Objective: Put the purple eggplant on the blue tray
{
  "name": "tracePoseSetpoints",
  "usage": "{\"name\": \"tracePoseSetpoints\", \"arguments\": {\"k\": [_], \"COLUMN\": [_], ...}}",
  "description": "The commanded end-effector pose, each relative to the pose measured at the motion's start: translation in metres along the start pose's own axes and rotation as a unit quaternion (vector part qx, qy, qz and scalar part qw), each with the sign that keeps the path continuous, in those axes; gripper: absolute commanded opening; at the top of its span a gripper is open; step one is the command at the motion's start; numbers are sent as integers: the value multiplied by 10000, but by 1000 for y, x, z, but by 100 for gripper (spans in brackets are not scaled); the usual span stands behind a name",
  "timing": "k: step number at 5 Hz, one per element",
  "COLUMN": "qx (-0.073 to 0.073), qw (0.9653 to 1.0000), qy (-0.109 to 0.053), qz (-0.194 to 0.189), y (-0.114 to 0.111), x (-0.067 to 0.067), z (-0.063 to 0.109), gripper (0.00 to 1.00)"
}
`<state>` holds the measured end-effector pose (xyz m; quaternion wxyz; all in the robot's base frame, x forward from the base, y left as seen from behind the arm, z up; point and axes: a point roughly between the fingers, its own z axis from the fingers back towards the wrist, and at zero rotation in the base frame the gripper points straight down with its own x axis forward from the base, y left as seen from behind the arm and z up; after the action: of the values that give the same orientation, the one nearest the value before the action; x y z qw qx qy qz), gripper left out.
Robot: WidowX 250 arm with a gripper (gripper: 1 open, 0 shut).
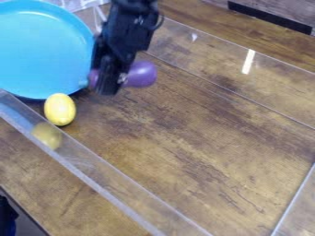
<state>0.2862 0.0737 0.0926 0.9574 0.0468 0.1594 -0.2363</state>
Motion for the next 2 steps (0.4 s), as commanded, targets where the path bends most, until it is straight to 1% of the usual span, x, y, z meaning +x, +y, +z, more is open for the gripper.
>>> {"name": "tracePoseSetpoints", "arguments": {"k": [1, 2], "qx": [425, 500], "qw": [9983, 9977], "qy": [-373, -381], "qz": [106, 238], "y": [7, 8], "x": [-4, -8], "z": [45, 56], "gripper": [0, 0]}}
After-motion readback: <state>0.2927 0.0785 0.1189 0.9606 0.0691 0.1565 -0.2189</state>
